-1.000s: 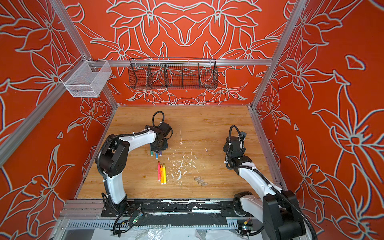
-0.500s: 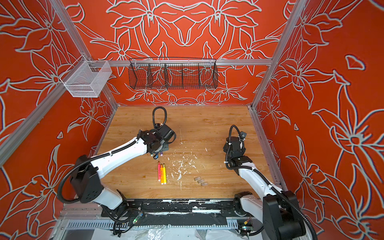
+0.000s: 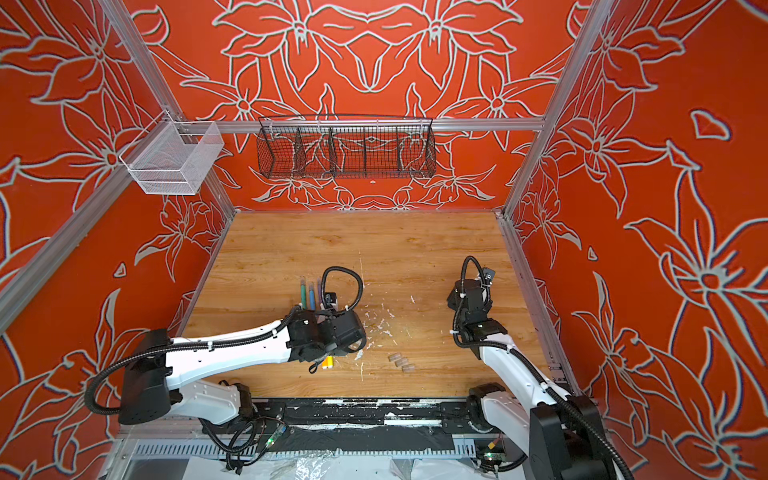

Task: Insert the pens into the pen caps
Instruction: 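Move the open left gripper over the yellow marker near the robot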

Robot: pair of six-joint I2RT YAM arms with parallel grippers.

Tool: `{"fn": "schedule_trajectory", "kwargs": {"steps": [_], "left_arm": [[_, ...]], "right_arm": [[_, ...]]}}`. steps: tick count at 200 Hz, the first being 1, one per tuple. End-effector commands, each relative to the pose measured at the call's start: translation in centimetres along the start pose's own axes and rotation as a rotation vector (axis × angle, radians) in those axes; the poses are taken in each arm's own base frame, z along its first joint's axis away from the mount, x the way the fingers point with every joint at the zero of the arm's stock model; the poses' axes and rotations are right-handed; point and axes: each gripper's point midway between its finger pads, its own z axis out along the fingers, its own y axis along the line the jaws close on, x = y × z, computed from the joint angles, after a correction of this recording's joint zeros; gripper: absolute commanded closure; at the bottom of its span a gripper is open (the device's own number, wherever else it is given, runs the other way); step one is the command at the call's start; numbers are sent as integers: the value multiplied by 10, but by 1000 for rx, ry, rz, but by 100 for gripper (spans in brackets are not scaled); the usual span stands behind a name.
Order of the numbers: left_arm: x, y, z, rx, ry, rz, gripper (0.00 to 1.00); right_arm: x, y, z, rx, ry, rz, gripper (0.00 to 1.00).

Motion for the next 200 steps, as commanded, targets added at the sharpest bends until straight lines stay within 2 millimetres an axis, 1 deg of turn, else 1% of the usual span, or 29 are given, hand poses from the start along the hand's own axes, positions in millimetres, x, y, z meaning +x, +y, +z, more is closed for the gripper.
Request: {"fn": "schedule_trajectory", "kwargs": {"steps": [1,50,65,100,142,174,200], "left_arm": [[9,9,16,-86,1,-53,72],[28,15,45,-136,27,-82,72],[30,15,51,-143,25,-79,72],[31,13,55,-159,29,-74,72],[35,19,65,-205,40,-87,72],[36,16,71,-221,53,-80,72],[36,19,74,-236,53,-87,72]], "right_arm": [[1,-1,-1,-9,-6,-1,32],[2,0,-1,-15,-1,-2,32],[1,1,-1,-16,-1,-4,32],[2,0,-1,-18,1,-3,32],[2,2,-1,-25,4,-7,32],[3,2,-1,-30,7,-10,32],[3,3,-1,-32,6,-9,32]]}}
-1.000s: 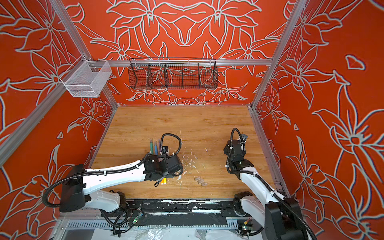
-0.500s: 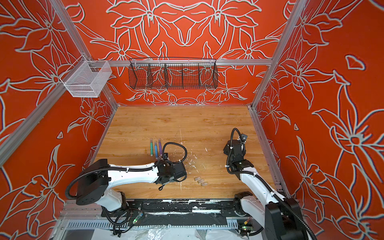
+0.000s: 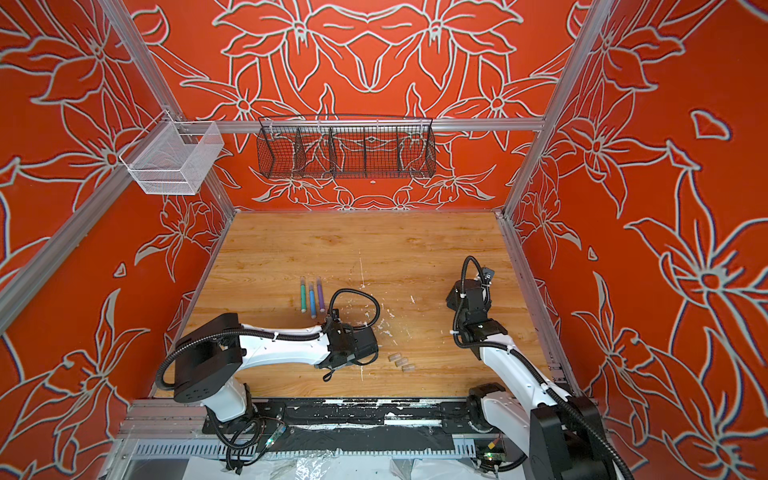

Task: Insert the pens into the pen caps
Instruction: 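Move the open left gripper over the yellow marker near the robot, then close the left gripper on the yellow marker and lift it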

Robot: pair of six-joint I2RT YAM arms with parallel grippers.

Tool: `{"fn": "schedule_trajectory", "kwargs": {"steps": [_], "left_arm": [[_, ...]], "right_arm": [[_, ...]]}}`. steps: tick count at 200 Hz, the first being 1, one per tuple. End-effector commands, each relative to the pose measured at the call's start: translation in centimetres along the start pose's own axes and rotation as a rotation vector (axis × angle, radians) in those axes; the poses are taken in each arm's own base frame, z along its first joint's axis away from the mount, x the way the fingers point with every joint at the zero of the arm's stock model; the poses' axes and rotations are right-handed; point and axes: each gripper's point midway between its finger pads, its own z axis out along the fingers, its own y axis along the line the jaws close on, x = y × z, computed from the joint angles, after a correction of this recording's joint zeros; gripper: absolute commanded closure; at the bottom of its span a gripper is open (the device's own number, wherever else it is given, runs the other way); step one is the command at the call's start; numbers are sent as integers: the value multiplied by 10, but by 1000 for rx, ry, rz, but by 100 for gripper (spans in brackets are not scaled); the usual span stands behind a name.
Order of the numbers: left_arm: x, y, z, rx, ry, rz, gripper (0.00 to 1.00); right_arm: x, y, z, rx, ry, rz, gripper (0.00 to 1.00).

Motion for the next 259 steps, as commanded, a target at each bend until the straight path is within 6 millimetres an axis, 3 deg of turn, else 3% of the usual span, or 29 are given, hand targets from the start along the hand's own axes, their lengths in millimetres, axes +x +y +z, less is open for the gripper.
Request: {"fn": "schedule_trajectory", "kwargs": {"steps": [1,48,91,196,259], "left_arm": [[-7,3,0,-24,-20,-31,72],[-2,5,16,7,26,-69,72],[8,-10,21,122,76,-140,75],[16,-13,32,121,105,-182,73],[18,-14,40,91,116,-178,88]], "right_arm": [[2,-1,-1,-8,-2,-7,32],[2,-1,0,-7,-1,-7,32],[1,-1,-1,-7,-3,-5,32],[2,-3,-3,-10,-8,-3,31],[2,-3,-3,-13,-10,-2,31]]}}
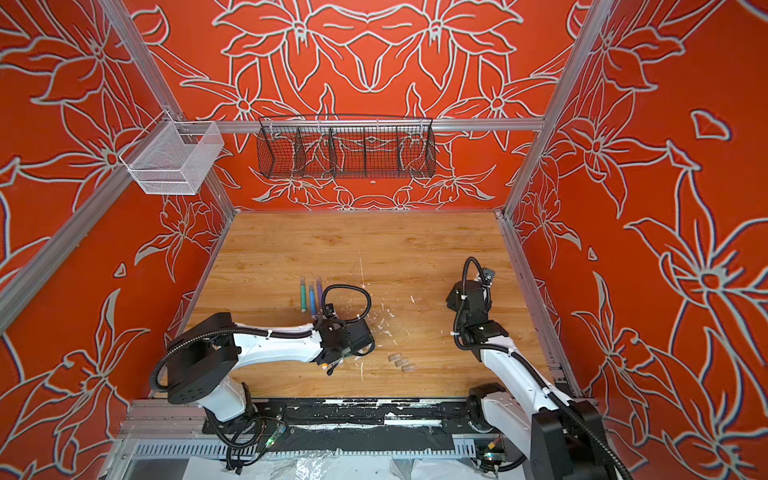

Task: Insert the pens into the pen caps
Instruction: 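Close the left gripper on the yellow marker and lift it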

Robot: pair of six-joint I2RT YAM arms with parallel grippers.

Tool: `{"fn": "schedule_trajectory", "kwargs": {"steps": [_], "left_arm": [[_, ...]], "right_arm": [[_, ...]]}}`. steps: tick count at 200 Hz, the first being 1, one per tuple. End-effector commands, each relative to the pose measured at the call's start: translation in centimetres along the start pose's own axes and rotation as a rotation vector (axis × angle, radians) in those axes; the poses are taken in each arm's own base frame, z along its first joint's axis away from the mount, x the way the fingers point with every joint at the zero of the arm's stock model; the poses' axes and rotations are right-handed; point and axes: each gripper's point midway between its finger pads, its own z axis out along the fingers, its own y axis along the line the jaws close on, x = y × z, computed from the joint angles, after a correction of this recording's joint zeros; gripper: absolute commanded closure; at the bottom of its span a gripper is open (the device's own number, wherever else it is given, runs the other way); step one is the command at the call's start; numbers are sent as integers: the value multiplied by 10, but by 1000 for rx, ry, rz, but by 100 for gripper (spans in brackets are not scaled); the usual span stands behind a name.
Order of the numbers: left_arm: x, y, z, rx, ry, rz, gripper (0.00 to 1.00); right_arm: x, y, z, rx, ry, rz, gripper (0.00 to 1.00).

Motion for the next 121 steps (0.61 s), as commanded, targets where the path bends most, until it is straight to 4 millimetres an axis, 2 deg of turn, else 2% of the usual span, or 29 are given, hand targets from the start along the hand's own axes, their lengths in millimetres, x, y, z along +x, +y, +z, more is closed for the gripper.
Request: {"fn": "schedule_trajectory", "kwargs": {"steps": [1,23,36,48,63,87,121], "left_arm": [[33,14,27,-61,130,6,89],[34,8,27,-34,141,20,94],[30,-6,21,18,150,54,100],[21,-20,10,64,140,97,100],[2,-36,-14,106,96,167,100],[-41,-59,-66,166,-5,281,100],[-92,-91,-127,352,-105,420,100]], "right_arm": [[3,-3,-1,-3,1,-6,31],[2,-3,-2,-5,0,-5,31],[2,-1,-6,-11,19,-2,31],[2,3,-15,-35,64,26,29],[-2,26,-31,-171,105,70,28],[-12,57,-64,-375,143,165,20],[-18,106,-110,-699,233,301,15]]}}
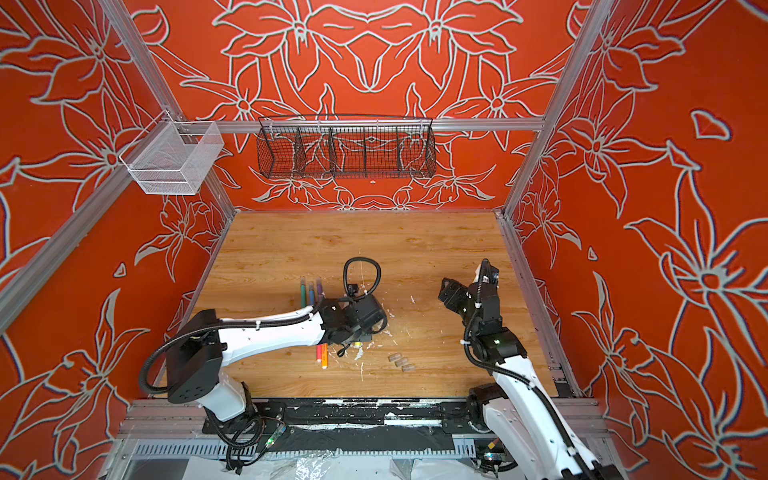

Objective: Insert the pens into the pen caps

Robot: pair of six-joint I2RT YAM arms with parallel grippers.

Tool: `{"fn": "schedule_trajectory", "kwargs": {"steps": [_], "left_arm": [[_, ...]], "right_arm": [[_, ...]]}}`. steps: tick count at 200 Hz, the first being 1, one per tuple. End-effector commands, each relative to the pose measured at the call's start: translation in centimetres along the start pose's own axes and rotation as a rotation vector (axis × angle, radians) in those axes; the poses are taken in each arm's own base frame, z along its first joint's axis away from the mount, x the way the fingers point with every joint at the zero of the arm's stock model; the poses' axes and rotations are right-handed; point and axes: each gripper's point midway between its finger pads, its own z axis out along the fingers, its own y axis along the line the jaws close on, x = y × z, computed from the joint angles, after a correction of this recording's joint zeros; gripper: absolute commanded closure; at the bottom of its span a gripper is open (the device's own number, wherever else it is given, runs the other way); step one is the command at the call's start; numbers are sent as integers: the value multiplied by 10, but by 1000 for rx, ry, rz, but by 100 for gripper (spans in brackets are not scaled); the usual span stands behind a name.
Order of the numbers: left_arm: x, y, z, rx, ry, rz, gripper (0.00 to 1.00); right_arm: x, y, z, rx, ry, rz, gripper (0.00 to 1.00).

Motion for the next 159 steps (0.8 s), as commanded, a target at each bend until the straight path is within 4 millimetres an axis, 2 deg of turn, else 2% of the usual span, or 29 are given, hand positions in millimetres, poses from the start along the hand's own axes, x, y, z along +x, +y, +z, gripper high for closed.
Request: {"fn": "schedule_trajectory", "kwargs": {"steps": [1,27,40,61,85,105,131,159], "left_arm": [[-39,-7,-43,85,-75,182,100],[-69,-19,-64,190,-251,322,100],[-73,-23,-69,247,-351,390,100],[-67,-18,-65,323,-463,453,100],[-64,-10,-68,383,-520,473,100],[-52,-19,-79,488,-528,512,100],[-45,-22,-78,525,-512,525,100],[-42,-24,-79,541,-507,538,100]], "right_arm": [[18,54,-14,-266,148,136,15],[31,102,-26,-473,239,186,12],[39,123,-33,-542,255,174,10],[55,150,-41,-616,279,160,8],[68,168,-39,-664,286,191,8],[84,181,-33,-678,303,196,15],[104,199,-27,-682,353,168,19],[114,205,-24,-667,356,146,21]]}}
